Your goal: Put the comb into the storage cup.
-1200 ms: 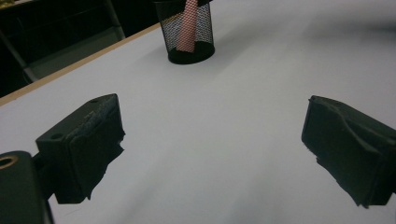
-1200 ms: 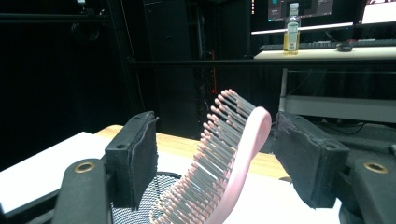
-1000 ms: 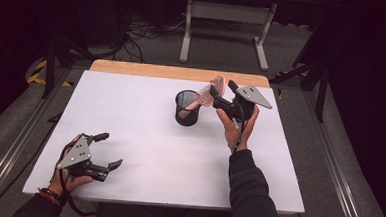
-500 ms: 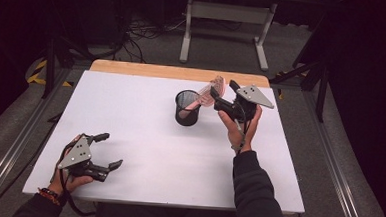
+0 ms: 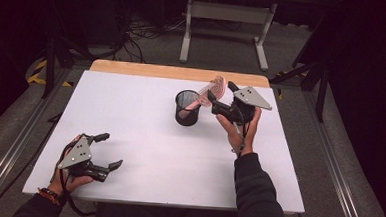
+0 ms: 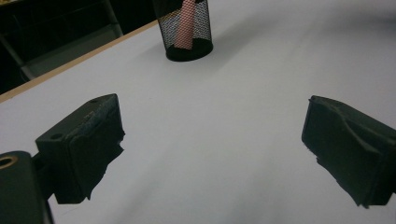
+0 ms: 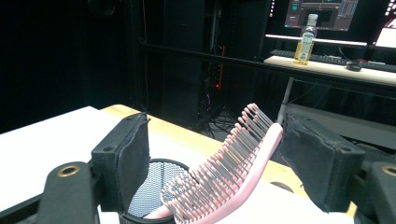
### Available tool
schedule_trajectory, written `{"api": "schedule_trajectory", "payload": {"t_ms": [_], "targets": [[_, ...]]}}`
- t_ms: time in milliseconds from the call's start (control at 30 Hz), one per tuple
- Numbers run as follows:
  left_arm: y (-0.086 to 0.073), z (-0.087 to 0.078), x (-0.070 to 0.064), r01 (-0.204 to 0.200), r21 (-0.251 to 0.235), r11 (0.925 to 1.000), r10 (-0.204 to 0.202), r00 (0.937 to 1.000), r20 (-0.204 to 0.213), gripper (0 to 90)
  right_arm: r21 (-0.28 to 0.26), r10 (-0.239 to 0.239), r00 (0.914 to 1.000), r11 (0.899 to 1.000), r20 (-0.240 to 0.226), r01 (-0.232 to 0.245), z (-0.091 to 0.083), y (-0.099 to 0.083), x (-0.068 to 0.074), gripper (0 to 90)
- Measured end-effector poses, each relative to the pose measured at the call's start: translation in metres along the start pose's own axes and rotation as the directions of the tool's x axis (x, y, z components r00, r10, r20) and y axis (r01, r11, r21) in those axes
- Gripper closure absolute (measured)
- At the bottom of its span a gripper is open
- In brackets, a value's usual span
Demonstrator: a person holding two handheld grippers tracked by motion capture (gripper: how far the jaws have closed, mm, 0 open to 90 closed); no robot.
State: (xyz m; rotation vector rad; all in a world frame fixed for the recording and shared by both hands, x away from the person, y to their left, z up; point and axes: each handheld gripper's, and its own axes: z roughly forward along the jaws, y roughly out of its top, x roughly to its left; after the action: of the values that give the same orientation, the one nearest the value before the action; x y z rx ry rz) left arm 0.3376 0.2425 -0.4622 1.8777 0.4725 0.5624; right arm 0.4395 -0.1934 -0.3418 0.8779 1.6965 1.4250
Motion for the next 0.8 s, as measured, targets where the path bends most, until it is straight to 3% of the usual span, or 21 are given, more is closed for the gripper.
{"api": "schedule_trajectory", "payload": {"t_ms": [500, 800], "targets": [[0.0, 0.001, 0.0, -0.001, 0.004, 1.0, 0.001, 1.0, 0.002, 6.5, 0.035, -0.076, 0.9963, 0.996, -0.039, 0.078, -0.006, 0.001, 0.009, 21.2], [0.0, 0.001, 0.0, -0.003, 0.01, 0.9999, 0.003, 1.0, -0.002, 6.5, 0.008, -0.109, 0.9918, 0.994, -0.067, 0.11, -0.014, 0.003, 0.017, 19.6]]}}
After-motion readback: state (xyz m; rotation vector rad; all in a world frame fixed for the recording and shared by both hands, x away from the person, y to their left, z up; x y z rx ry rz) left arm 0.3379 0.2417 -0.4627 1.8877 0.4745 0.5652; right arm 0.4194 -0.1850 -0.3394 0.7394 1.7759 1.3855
